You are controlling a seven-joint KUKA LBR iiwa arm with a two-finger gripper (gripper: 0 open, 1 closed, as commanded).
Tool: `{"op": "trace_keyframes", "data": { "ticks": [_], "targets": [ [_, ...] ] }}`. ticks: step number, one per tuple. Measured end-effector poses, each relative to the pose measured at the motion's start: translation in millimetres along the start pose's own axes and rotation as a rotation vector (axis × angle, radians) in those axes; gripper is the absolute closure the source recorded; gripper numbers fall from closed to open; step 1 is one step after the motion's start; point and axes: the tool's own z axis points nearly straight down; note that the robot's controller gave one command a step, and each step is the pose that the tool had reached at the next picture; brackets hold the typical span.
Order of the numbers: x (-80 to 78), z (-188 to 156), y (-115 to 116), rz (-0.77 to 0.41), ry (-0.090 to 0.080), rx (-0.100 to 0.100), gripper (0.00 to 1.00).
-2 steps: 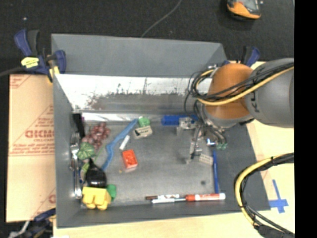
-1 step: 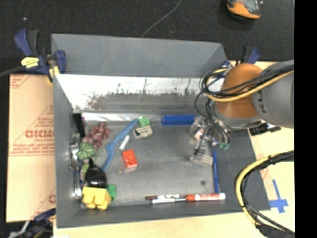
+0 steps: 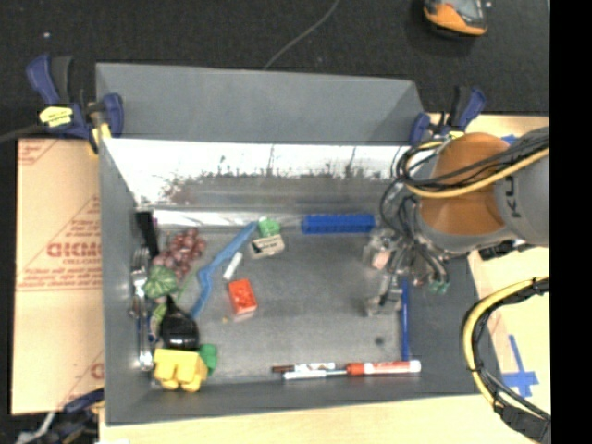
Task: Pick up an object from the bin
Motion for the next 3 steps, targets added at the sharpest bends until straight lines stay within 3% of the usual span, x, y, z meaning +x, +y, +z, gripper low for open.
{"op": "trace_keyframes", "data": {
  "ticks": [1, 2, 3],
  "targets": [
    [-48.0, 2.8, 26.6, 0.189, -0.008, 0.008, 0.0],
    [-22.7, 1.9, -25.1, 0.081, -0.006, 0.003, 0.0],
    [-32.6, 2.9, -22.8, 0.173, -0.005, 0.003, 0.0]
  ]
}}
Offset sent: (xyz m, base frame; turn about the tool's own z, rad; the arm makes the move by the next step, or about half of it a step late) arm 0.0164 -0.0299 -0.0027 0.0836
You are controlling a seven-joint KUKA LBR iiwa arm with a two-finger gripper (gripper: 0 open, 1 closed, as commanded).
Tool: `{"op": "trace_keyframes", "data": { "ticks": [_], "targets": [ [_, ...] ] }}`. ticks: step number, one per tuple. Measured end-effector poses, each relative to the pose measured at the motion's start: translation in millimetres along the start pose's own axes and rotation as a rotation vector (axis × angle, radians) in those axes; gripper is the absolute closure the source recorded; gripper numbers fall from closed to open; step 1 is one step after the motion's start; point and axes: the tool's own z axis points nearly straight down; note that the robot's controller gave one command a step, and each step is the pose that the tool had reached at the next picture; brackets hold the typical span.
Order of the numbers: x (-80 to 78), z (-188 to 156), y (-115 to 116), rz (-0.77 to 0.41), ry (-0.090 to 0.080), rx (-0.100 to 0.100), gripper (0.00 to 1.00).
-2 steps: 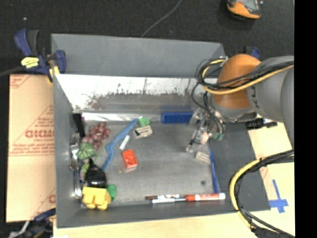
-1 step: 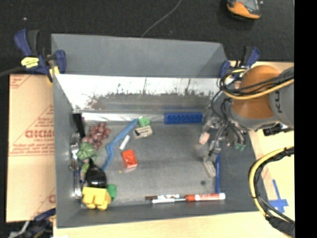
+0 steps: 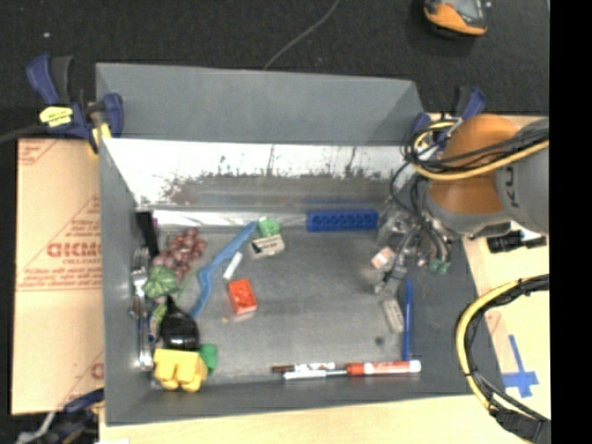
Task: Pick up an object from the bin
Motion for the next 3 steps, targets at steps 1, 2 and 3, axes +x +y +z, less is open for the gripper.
{"op": "trace_keyframes", "data": {
  "ticks": [1, 2, 3],
  "targets": [
    [-10.3, -29.3, -0.2, -0.244, -0.002, 0.001, 1.0],
    [-10.3, -29.3, -0.2, -0.244, -0.002, 0.001, 1.0],
    [-8.1, -23.6, -0.6, -0.221, -0.004, 0.0, 1.0]
  ]
}}
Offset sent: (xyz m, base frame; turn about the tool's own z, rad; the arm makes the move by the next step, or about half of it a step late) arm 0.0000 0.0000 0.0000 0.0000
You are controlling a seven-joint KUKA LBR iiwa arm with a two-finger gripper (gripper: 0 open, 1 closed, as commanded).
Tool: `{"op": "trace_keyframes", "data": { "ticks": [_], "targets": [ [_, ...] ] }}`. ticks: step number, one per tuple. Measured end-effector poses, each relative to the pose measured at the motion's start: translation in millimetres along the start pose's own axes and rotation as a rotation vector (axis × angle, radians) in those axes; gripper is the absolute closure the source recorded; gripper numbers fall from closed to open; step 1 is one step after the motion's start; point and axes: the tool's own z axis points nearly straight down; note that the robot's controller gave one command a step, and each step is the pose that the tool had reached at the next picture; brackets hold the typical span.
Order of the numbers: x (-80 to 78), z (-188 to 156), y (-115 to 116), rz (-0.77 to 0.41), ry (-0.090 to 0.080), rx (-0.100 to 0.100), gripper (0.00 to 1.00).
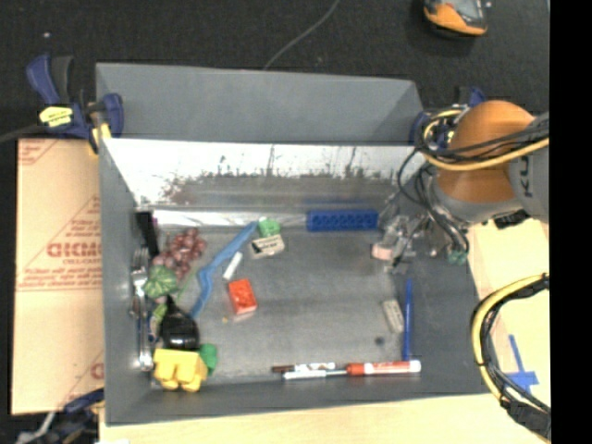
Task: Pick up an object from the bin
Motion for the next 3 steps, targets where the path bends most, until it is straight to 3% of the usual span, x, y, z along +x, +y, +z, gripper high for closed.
{"op": "trace_keyframes", "data": {
  "ticks": [1, 2, 3],
  "targets": [
    [2.8, 14.2, 45.2, -0.372, -0.012, 0.007, 1.0],
    [-6.4, 12.5, 16.1, -0.124, -0.006, 0.0, 1.0],
    [-19.4, 1.9, 9.8, -0.155, -0.012, 0.002, 1.0]
  ]
}}
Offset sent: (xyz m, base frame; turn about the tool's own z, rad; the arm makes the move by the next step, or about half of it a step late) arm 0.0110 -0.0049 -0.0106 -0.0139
